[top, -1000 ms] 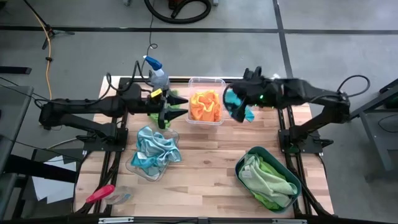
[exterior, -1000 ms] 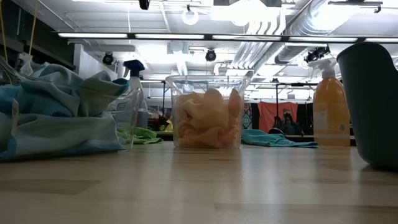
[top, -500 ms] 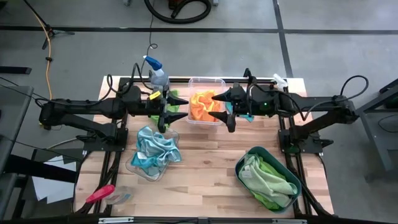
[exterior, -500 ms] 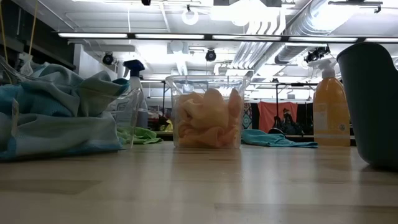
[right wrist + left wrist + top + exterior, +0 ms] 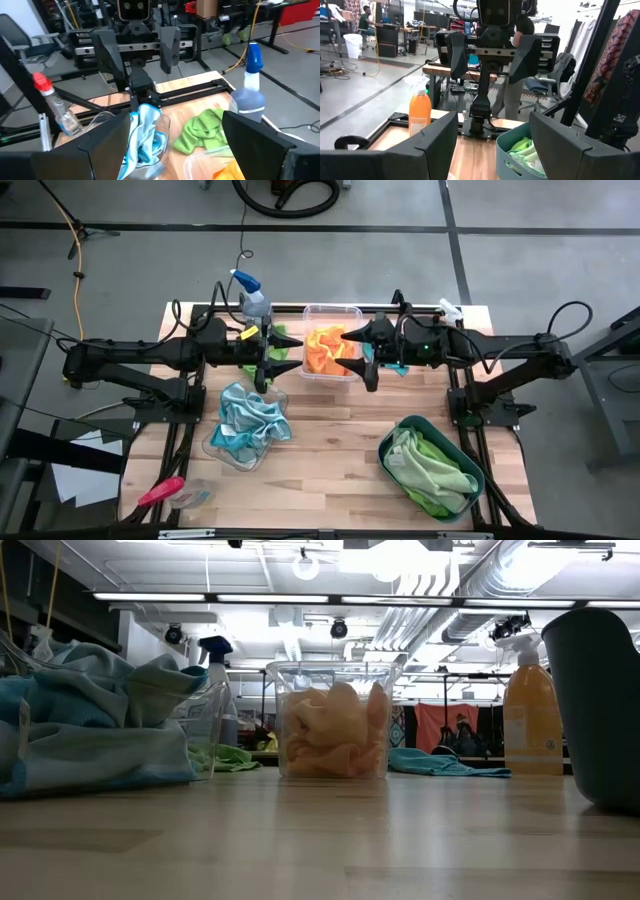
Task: Sort microfiber towel by color & place in baskets
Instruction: Put the blue microfiber towel into the bottom transparent bin
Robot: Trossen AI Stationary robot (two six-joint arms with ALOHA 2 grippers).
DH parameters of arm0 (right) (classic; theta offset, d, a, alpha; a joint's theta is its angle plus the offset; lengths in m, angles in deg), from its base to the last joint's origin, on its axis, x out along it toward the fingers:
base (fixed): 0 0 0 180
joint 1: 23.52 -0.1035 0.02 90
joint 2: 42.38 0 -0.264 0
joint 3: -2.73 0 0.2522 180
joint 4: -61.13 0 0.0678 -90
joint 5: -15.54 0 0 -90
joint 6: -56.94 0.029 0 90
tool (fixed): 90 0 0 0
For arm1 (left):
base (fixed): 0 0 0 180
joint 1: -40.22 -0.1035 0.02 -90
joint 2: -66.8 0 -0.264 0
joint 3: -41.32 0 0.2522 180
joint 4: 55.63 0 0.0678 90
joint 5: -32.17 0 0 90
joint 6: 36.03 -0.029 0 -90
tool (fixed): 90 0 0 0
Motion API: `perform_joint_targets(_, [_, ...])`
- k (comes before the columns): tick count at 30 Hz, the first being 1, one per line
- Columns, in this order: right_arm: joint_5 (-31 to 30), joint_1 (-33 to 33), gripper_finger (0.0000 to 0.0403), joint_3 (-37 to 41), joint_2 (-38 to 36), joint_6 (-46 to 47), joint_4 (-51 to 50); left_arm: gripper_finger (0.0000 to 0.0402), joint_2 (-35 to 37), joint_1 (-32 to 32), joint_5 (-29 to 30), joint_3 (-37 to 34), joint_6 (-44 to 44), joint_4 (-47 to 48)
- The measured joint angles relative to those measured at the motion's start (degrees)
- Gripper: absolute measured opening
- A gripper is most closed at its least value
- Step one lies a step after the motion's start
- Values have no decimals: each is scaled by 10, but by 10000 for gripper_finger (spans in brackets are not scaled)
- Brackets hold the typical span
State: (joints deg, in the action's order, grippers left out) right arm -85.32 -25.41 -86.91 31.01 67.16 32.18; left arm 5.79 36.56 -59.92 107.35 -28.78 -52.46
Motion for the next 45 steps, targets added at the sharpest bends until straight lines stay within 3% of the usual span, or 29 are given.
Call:
perform_joint_targets(7, [-48, 0, 313, 0, 0, 57, -30, 235, 0, 0, 0, 0, 40, 2])
perform_joint_targets(15, [-210, 7, 313, 0, -20, 161, -310, 235, 0, -1, 22, 0, 16, 5])
perform_joint_targets(18, [-229, 26, 313, 35, -29, 234, -380, 235, 0, -1, 24, 0, 23, 5])
perform_joint_targets(21, [-194, 53, 313, 121, -46, 299, -362, 235, 0, -1, 26, 0, 31, 8])
perform_joint_targets(25, [-96, 109, 313, 246, -52, 401, -294, 235, -1, -1, 26, 0, 32, 10])
perform_joint_targets(29, [-44, 192, 313, 321, -48, 437, -208, 235, -1, -1, 26, 0, 32, 13])
perform_joint_targets(35, [-41, 269, 313, 344, -23, 454, -148, 235, -1, -1, 28, 0, 31, 23])
perform_joint_targets(45, [-81, 280, 313, 329, 69, 519, -111, 235, -1, -1, 28, 0, 31, 34])
